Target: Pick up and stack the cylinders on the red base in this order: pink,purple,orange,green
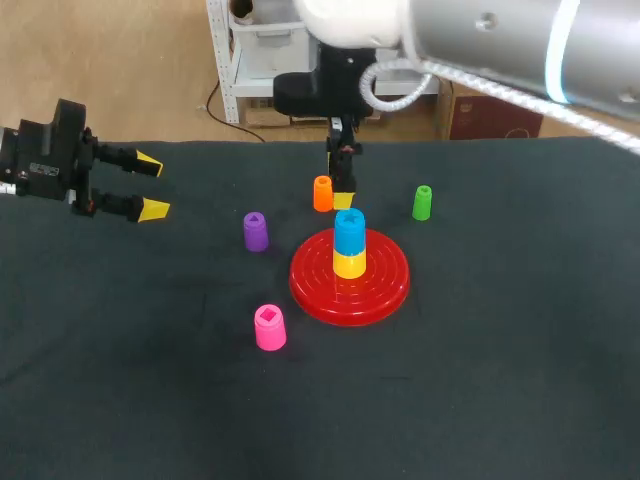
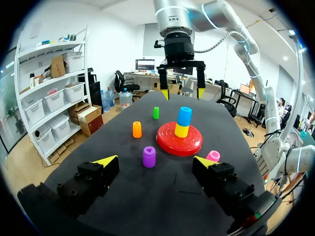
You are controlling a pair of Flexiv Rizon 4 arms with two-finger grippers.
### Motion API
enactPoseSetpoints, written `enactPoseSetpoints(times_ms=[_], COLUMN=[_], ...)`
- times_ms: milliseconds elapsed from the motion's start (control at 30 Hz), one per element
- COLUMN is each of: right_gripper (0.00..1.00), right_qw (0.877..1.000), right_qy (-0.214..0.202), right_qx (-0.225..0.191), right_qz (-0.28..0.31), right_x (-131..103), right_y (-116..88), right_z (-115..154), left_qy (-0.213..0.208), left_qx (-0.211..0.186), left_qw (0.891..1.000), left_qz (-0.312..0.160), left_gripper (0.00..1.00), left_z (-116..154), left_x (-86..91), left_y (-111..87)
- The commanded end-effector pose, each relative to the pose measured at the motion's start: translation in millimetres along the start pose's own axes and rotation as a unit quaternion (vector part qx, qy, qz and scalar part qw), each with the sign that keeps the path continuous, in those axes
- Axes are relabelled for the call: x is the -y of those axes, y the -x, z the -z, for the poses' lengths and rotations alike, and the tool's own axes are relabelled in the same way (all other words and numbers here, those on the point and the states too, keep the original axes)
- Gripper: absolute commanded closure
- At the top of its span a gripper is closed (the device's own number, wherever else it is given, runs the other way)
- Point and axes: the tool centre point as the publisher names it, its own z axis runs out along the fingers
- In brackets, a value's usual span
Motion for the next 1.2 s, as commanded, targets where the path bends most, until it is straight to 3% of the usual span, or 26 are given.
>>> enactPoseSetpoints(times_ms=[33, 167, 267, 467, 667, 933, 1200], right_gripper=[0.00, 0.00, 0.00, 0.00, 0.00, 0.00, 0.00], right_qw=[0.995, 0.995, 0.994, 0.994, 0.991, 0.984, 0.975], right_qy=[0.088, 0.088, 0.074, -0.014, -0.072, -0.163, -0.219], right_qx=[-0.047, -0.047, -0.074, -0.103, -0.113, -0.072, -0.032], right_qz=[0.000, 0.000, 0.034, 0.044, 0.016, -0.019, -0.020], right_x=[7, 7, 5, -4, -20, -43, -52], right_y=[5, 5, 28, 63, 77, 82, 94], right_z=[3, 3, -3, -17, -26, -36, -56], left_qy=[0.002, 0.002, 0.002, 0.002, 0.002, 0.002, 0.002], left_qx=[0.003, 0.003, 0.003, 0.003, 0.003, 0.003, 0.003], left_qw=[1.000, 1.000, 1.000, 1.000, 1.000, 1.000, 1.000], left_qz=[-0.002, -0.002, -0.002, -0.002, -0.002, -0.002, -0.002], left_gripper=[0.00, 0.00, 0.00, 0.00, 0.00, 0.00, 0.00], left_z=[0, 0, 0, 0, 0, 0, 0], left_x=[1.5, 1.5, 1.5, 1.5, 1.5, 1.5, 1.5], left_y=[-1.6, -1.6, -1.6, -1.6, -1.6, -1.6, -1.6])
